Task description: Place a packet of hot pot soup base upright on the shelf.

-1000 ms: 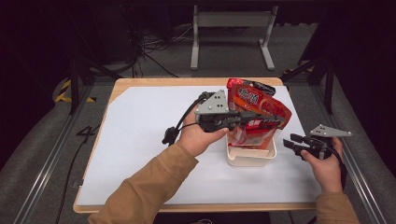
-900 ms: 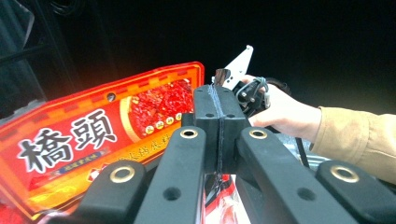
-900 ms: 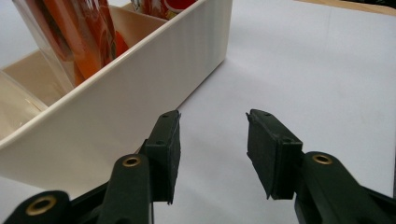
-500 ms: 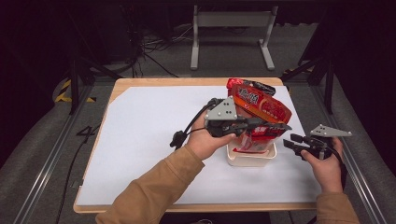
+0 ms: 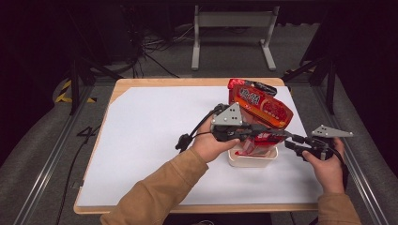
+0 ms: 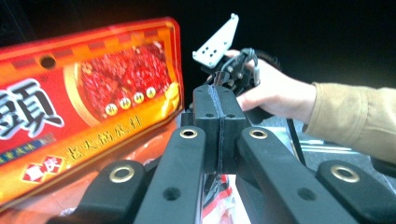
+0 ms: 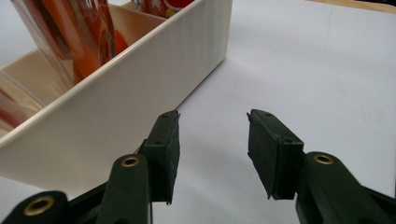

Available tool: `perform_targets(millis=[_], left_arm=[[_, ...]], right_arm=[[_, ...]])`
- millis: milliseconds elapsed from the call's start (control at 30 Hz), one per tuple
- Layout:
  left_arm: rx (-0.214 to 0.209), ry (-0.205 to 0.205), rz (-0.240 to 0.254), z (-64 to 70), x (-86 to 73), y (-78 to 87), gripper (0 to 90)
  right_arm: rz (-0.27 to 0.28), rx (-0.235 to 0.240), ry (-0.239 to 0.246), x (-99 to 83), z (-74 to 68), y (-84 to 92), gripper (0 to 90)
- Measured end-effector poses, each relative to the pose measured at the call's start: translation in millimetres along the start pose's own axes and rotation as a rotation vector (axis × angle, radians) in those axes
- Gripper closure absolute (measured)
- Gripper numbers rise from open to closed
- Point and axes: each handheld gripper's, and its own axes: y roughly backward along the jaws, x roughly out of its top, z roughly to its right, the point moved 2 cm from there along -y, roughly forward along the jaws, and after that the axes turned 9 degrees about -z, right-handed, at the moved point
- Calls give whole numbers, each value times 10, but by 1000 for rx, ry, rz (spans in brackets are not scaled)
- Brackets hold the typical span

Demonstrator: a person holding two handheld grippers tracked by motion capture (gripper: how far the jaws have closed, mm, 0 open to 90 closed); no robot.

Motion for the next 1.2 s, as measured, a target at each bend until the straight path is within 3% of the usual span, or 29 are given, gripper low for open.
perform_targets(millis=[433,1000,1200], left_arm=[[3,26,-20,-25,-147,-60,898],[0,90,-46,-84,-367,-20,884],[6,142,-60,-120,-424,22,782]], right_arm=[[-4,2,1,-5,4,-18,533],[-8,4,-2,0,-3,-26,530],[-9,5,1,5,-6,-35,527]])
